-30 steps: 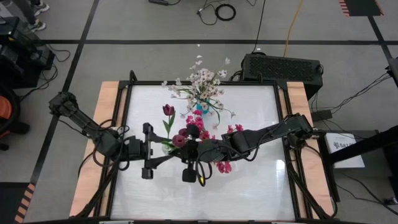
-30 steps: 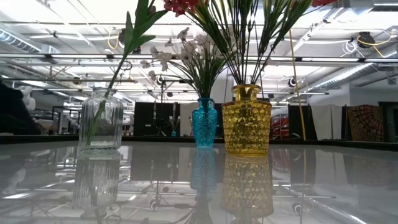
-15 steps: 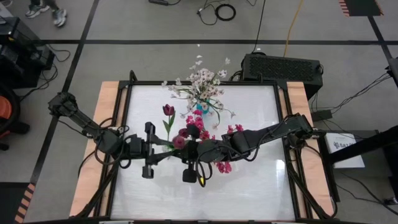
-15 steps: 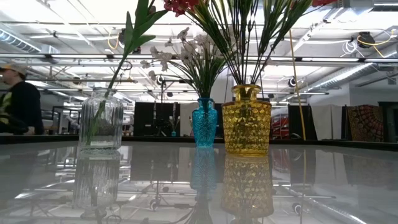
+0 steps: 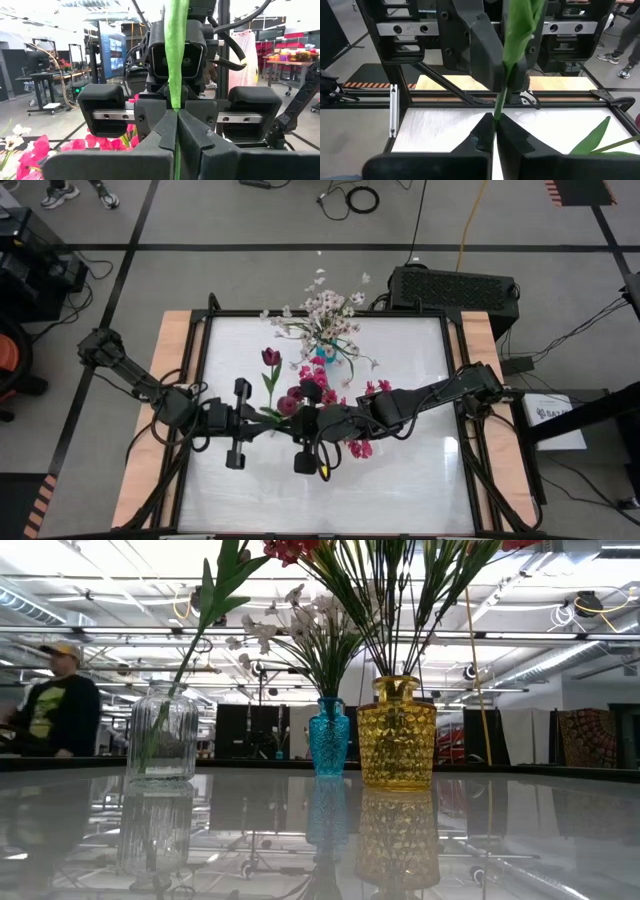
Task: Sort flowers into vase by color
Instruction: Put the red flower into the transparent vase
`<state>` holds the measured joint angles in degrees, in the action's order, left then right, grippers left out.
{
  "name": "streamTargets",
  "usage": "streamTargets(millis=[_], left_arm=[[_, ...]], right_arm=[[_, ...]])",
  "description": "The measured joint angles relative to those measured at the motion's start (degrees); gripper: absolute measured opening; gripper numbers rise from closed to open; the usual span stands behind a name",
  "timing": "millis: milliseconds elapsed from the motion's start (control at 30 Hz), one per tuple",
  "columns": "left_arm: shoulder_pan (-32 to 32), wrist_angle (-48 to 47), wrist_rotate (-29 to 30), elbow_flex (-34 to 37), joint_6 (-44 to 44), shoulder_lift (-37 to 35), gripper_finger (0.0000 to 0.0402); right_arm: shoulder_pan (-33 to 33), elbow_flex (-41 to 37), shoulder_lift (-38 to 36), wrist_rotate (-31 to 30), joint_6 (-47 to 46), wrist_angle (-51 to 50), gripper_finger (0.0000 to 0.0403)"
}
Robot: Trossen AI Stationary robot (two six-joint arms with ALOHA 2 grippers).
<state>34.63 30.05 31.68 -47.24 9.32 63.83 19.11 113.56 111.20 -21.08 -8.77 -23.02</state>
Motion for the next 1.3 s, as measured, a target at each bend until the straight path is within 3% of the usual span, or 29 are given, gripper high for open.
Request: streamTargets(millis=[100,433,633,800,1067,1300], left_arm=[[0.39,0.55,0.00,0.00,0.21,-0.67,0.0006],[5.05,12.12,-0.18,-0.02,10.68,-0.76,0.0002],[5.64,21.20,-6.56,0.02,15.52,2.62,0.0002],[5.64,23.14,-6.86,0.04,17.73,3.34,0.0001],[5.64,23.52,-7.12,0.04,18.05,3.28,0.0004],[6.06,17.05,-2.58,0.04,16.07,1.94,0.0056]], right_arm=[[0.28,0.02,-0.07,0.04,-0.01,-0.75,0.0038],[1.88,0.13,0.56,0.36,3.05,3.44,0.0201],[2.12,0.11,1.13,0.25,6.41,9.81,0.0241],[2.40,0.09,1.31,0.44,7.11,9.88,0.0204],[2.54,0.09,1.31,0.14,5.82,8.67,0.0016],[2.54,0.02,0.85,-0.07,2.80,4.81,0.0004]])
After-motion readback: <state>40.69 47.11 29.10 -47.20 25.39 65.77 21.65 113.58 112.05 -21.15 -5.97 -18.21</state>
